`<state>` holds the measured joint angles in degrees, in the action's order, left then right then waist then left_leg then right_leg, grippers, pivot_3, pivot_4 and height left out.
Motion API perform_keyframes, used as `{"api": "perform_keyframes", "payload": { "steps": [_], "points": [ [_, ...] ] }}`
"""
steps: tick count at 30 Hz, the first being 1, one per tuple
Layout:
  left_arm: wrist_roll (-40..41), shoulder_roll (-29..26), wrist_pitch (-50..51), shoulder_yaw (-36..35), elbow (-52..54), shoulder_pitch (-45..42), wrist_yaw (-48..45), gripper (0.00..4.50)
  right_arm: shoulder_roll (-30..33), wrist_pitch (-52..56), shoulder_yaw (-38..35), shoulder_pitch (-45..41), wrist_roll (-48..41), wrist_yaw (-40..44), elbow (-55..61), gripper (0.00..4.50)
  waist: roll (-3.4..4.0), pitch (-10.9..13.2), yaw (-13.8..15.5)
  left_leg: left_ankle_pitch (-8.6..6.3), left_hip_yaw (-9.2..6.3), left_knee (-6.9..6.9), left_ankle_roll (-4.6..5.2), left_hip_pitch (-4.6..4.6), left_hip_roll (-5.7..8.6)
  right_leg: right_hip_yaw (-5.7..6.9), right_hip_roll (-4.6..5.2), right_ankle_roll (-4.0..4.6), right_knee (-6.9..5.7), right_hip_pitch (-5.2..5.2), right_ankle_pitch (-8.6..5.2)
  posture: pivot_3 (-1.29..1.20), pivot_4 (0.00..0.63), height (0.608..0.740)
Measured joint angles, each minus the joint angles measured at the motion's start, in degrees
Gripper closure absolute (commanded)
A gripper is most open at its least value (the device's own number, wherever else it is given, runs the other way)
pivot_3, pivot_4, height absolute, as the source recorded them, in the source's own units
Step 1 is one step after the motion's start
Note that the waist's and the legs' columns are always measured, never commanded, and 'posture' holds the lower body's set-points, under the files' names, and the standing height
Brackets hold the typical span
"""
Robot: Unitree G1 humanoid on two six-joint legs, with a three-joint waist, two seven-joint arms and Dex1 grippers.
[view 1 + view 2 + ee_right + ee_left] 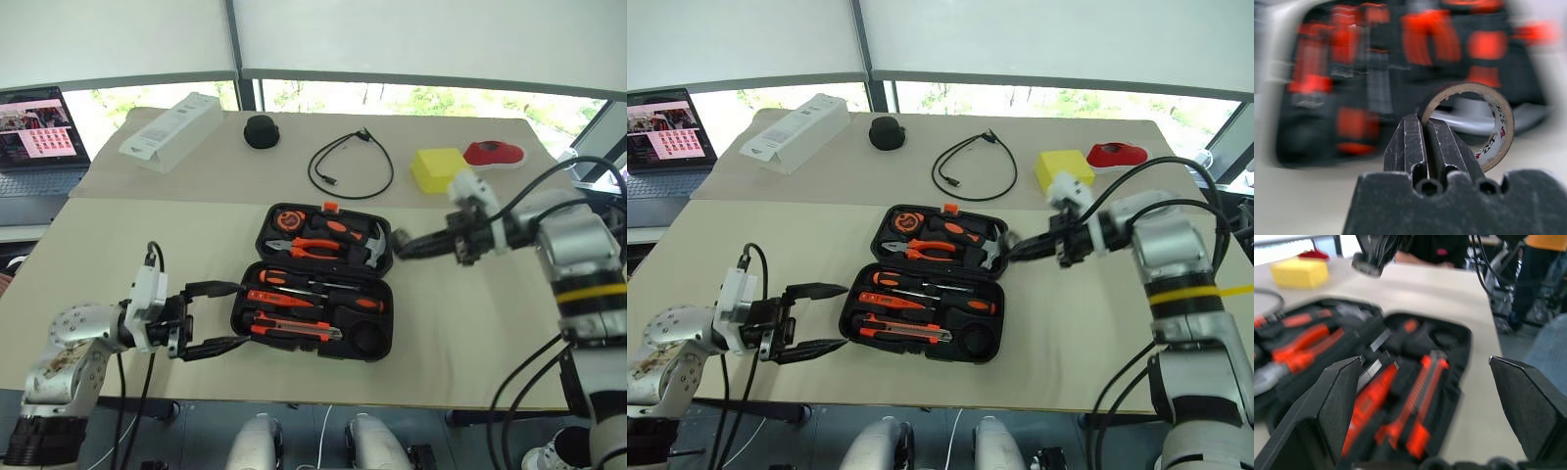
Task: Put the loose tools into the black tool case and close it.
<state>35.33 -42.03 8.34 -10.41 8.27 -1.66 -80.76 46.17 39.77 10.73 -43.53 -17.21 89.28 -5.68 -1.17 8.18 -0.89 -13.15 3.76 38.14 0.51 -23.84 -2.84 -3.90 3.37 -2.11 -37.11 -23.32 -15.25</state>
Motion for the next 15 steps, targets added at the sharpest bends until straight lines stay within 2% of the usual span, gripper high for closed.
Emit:
{"api": "perform_keyframes", "payload": {
  "steps": [3,5,8,15],
  "points": [
    [-0.01,-0.15,-0.61,0.02,0.22,1.09,-0.16,0.00,-0.44,14.43,1.44,5.59,-6.69,-4.91,18.87,4.44,-0.05,-0.01,0.19,0.01,-0.01,0.04,-0.01,0.07,0.01,0.02,-0.01,0.01,-0.01,0.08,0.00,0.00,0.150,0.740],
    [0.01,-0.14,-0.62,0.06,0.98,1.78,0.10,0.00,-1.08,17.81,3.51,8.11,-7.86,-8.09,24.85,4.44,-0.10,0.01,0.23,0.01,-0.01,0.10,-0.02,0.04,0.03,0.02,0.00,0.01,-0.01,0.07,0.00,0.00,0.150,0.740],
    [0.05,-0.14,-0.61,0.14,2.84,2.84,0.27,0.00,0.55,19.54,6.63,10.51,-6.97,-12.50,27.06,4.44,-0.13,0.03,0.29,0.01,0.03,0.18,-0.01,0.01,0.08,0.02,0.04,-0.02,0.02,0.07,0.01,0.00,0.150,0.740],
    [0.24,-0.14,-0.43,0.51,5.59,4.27,0.70,0.00,4.03,20.50,10.80,12.77,-5.95,-17.10,29.97,4.44,-0.20,0.03,0.01,0.01,0.01,0.17,-0.01,0.03,0.04,0.02,-0.11,0.02,-0.01,0.05,-0.01,0.00,0.150,0.740]
  ]
}}
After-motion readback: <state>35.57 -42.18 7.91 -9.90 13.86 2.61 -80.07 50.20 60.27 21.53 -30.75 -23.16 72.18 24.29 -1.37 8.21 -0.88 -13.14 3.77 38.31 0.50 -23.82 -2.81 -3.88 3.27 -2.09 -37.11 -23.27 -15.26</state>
